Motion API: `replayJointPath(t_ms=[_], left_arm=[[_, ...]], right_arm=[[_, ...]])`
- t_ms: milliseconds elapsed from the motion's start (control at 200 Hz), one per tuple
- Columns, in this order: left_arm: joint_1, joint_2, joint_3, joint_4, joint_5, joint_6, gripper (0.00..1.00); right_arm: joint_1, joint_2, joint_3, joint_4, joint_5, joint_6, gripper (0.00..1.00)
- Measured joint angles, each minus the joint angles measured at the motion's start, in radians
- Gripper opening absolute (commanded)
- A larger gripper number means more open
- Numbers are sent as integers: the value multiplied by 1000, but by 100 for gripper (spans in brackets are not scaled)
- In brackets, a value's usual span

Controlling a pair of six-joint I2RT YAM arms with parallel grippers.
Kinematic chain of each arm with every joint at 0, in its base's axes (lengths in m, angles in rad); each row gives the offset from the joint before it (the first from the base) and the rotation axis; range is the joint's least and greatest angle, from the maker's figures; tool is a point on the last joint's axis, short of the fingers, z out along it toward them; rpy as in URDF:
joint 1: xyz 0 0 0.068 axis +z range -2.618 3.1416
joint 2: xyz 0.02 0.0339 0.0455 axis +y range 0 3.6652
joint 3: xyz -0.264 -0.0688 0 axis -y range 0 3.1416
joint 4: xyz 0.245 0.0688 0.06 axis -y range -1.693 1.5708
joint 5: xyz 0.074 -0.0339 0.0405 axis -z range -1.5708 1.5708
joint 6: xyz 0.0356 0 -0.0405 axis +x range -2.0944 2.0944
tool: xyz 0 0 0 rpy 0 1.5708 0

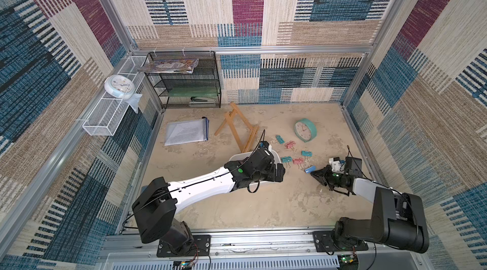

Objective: Take out the binder clips from the storage box
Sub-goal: Place the binder clip at the center of the board, then pick up the binder clip from the storage box.

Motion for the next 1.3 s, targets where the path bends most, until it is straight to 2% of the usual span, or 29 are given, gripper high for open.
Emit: replayJointPath(t_ms=[170,546,896,1077,1187,1302], left_arm=[[0,2,0,0,0,1,99],[1,-3,-4,-14,-17,14,99],[34,-60,-34,-77,-113,26,99],[49,-78,-58,-93,-125,26,99],[55,-95,-75,-94,-142,23,99],[72,-116,-94,-108,-161,14,99]], right_arm=[[0,-3,6,-42,45,-19,25],[2,-61,21,-136,56,-84,32],[3,-276,35,-272,124,-109,38],[9,-323,85,-312,135,-113,38],[77,-357,131,-315,123,-114,37],[222,-342,201,-291,137,-110,34]])
